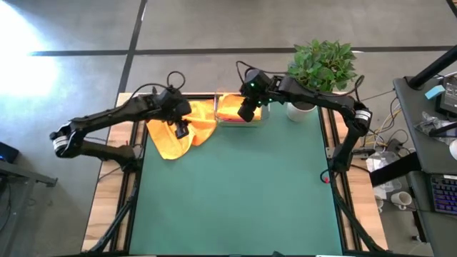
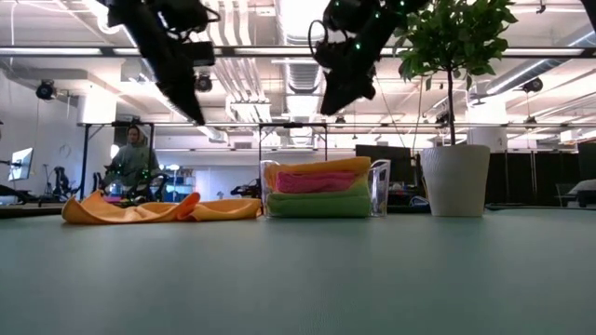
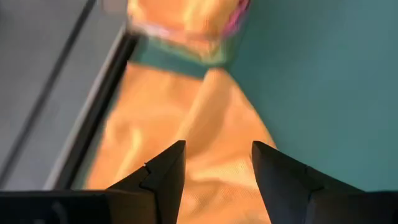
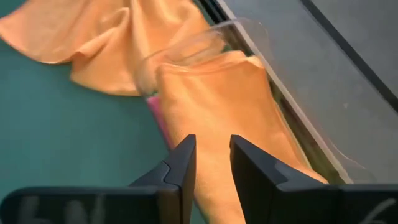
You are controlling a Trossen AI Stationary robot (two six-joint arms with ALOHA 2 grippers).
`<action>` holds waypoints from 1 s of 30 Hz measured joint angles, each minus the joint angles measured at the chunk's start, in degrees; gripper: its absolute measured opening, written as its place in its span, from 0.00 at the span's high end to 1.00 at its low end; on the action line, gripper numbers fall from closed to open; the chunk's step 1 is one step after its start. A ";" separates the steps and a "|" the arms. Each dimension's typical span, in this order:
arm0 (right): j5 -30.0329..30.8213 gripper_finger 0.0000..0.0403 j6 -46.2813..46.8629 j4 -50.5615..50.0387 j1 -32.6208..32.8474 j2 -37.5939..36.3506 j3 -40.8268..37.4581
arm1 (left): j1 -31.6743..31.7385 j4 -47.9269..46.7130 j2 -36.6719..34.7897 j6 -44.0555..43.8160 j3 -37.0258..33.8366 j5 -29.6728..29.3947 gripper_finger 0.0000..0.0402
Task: Fold microfiber towels
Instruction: Fold the orange towel
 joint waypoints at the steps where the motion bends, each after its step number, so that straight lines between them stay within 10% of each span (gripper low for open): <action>1: -0.01 0.78 -0.23 -0.84 0.32 -0.01 0.98 | 0.00 -0.90 -0.93 -1.78 -0.68 0.01 0.58; 16: 8.27 0.92 1.81 -3.96 11.96 -0.01 -0.77 | -3.25 -4.52 -7.61 -22.46 -18.02 0.92 0.58; 30: 9.44 0.97 8.95 -10.85 18.36 0.01 -2.62 | -6.05 -0.53 4.85 -38.04 -20.69 -0.02 0.58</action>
